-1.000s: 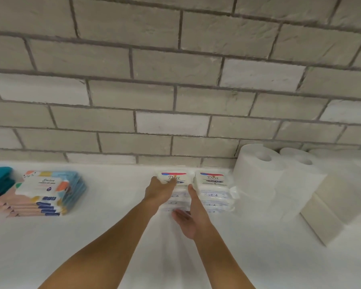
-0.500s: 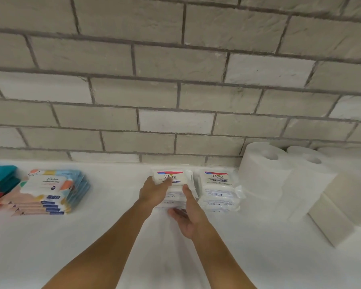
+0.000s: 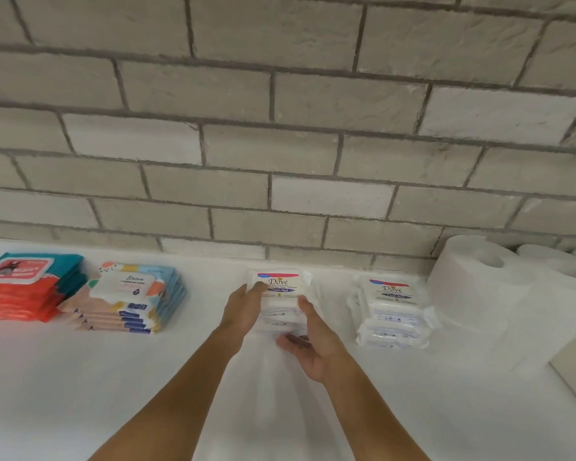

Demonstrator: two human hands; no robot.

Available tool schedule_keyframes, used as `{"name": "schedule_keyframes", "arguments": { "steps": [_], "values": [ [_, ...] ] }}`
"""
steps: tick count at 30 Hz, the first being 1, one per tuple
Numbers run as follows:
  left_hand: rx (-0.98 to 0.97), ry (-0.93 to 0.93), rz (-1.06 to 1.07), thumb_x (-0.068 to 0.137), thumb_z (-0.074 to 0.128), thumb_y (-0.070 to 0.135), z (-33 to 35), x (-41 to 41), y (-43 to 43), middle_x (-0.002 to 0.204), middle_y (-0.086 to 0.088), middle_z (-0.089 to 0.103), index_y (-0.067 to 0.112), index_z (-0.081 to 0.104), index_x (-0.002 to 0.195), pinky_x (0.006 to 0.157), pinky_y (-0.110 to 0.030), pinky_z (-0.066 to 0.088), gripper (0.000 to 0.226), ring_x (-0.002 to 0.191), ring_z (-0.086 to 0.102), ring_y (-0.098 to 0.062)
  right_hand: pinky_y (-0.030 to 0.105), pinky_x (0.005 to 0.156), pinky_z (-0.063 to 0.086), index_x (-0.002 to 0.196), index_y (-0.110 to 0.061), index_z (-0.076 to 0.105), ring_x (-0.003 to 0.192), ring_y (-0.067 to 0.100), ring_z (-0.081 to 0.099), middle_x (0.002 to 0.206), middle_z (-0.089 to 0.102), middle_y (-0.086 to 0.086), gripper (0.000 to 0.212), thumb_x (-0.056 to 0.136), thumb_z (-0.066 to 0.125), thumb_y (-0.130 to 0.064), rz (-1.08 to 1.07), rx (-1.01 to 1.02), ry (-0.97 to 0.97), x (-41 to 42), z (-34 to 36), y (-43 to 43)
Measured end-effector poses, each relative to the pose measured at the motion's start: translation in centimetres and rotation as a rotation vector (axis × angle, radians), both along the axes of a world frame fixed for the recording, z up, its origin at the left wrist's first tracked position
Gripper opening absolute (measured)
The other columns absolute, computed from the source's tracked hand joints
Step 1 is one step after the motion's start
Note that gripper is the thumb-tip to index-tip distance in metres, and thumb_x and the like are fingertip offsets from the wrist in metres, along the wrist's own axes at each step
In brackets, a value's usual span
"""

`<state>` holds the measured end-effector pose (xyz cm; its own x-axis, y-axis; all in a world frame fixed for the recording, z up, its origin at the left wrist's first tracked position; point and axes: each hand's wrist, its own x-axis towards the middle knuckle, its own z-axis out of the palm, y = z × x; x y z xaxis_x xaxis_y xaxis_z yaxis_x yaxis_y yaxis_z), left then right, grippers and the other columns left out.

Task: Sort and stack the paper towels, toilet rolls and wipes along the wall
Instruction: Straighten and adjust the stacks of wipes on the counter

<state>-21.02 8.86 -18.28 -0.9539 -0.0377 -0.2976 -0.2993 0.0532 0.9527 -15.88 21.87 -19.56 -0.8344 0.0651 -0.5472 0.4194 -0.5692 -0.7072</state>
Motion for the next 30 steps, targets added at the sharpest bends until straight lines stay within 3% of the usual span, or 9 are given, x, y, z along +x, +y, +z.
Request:
{"name": "schedule_keyframes", "arguments": {
  "steps": [7, 11, 17, 24, 30],
  "values": [
    [0.102, 0.076, 0.063, 0.099, 0.048, 0.023, -0.4, 0.6, -3.4, 0.104, 0.0, 0.07, 0.022, 0.064, 0.111, 0.066, -0.024, 0.045, 0.02, 0.089, 0.064, -0.015, 0.038, 0.087, 0.058, 0.112, -0.01, 0.068, 0.095, 0.027, 0.067, 0.107, 0.071, 0.015, 0.04, 0.088, 0.066, -0.043, 0.031, 0.032, -0.016, -1.0, -0.1, -3.5],
    [0.106, 0.146, 0.093, 0.1, 0.046, 0.022, -1.3, 1.2, -5.2, 0.103, 0.005, 0.071, 0.027, 0.065, 0.105, 0.072, -0.022, 0.048, 0.021, 0.094, 0.066, -0.011, 0.041, 0.093, 0.055, 0.11, -0.009, 0.067, 0.092, 0.027, 0.067, 0.105, 0.071, 0.016, 0.041, 0.088, 0.067, -0.044, 0.041, 0.019, -0.035, -1.3, 0.1, -5.3],
    [0.069, 0.199, 0.097, 0.102, 0.046, 0.026, -2.3, 1.2, -7.5, 0.107, 0.004, 0.072, 0.024, 0.065, 0.113, 0.08, -0.026, 0.052, 0.022, 0.101, 0.068, -0.015, 0.041, 0.096, 0.053, 0.114, -0.008, 0.064, 0.102, 0.03, 0.066, 0.11, 0.068, 0.019, 0.045, 0.087, 0.067, -0.044, 0.062, 0.022, -0.053, -1.8, 0.0, -7.8],
    [0.045, 0.215, 0.092, 0.103, 0.046, 0.029, -1.7, 1.2, -9.2, 0.099, 0.012, 0.067, 0.025, 0.06, 0.114, 0.059, -0.009, 0.047, 0.019, 0.087, 0.063, 0.001, 0.042, 0.094, 0.053, 0.108, -0.009, 0.063, 0.102, 0.033, 0.063, 0.111, 0.064, 0.022, 0.046, 0.086, 0.066, -0.05, 0.09, 0.064, -0.082, -2.2, 0.1, -9.4],
    [-0.023, 0.231, 0.024, 0.101, 0.046, 0.037, -1.9, 0.7, -10.4, 0.11, 0.009, 0.068, 0.027, 0.061, 0.123, 0.073, -0.014, 0.05, 0.028, 0.099, 0.064, -0.008, 0.045, 0.097, 0.052, 0.111, -0.012, 0.06, 0.103, 0.032, 0.06, 0.116, 0.058, 0.022, 0.052, 0.08, 0.071, -0.052, 0.076, 0.069, -0.088, -1.9, -0.2, -9.8]
  ]
}}
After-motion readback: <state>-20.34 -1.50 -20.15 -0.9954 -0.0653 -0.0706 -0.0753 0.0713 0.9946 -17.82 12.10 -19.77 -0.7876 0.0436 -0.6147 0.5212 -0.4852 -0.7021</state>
